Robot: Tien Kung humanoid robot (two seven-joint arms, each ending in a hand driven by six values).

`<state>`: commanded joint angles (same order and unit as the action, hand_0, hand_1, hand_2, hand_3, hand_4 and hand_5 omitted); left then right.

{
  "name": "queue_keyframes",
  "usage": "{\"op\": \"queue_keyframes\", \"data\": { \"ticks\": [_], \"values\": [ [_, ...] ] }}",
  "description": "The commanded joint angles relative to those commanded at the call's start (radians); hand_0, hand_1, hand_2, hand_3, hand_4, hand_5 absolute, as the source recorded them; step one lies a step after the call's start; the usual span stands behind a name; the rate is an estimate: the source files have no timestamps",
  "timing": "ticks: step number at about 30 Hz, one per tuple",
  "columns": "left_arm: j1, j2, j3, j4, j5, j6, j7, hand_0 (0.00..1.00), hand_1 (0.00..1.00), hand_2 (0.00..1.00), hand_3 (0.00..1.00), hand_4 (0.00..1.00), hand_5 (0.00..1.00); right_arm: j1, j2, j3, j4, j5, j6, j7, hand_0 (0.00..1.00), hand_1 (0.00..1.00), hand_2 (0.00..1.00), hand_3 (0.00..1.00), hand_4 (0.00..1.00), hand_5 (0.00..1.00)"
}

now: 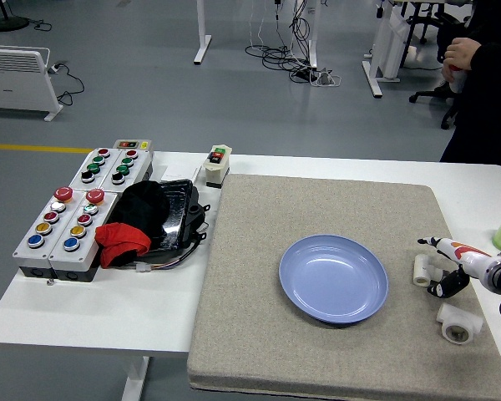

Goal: Pick pipe place plate twice

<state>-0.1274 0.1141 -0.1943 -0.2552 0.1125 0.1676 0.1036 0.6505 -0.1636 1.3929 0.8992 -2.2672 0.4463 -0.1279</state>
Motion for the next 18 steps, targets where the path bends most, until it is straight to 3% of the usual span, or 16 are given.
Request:
{"op": "queue_keyframes", "data": {
  "ticks": [5,6,17,18],
  "values": [
    [-0.001,0.000,0.001,0.000,-0.001,0.000,-0.001,0.628,0.581,0.509,0.588,0.274,0.998,0.007,0.000,-0.005,-0.014,-0.002,-0.001,-0.002,0.863,0.825,0.904,0.931,0.766,0.251],
    [-0.001,0.000,0.002,0.000,-0.002,0.000,-0.001,0.626,0.581,0.510,0.588,0.274,0.998,0.008,-0.001,-0.007,-0.016,-0.002,0.002,-0.003,0.797,0.763,0.820,0.857,0.711,0.212],
    [0.003,-0.001,-0.002,0.001,0.003,0.000,0.001,0.625,0.583,0.510,0.588,0.274,0.998,0.018,-0.003,-0.031,-0.041,-0.002,-0.007,0.016,0.752,0.730,0.776,0.818,0.671,0.188],
    [0.003,-0.001,-0.002,0.001,0.003,0.000,0.001,0.625,0.585,0.512,0.588,0.274,0.998,0.018,-0.002,-0.032,-0.042,-0.002,-0.009,0.017,0.671,0.677,0.702,0.771,0.609,0.158]
  ]
}}
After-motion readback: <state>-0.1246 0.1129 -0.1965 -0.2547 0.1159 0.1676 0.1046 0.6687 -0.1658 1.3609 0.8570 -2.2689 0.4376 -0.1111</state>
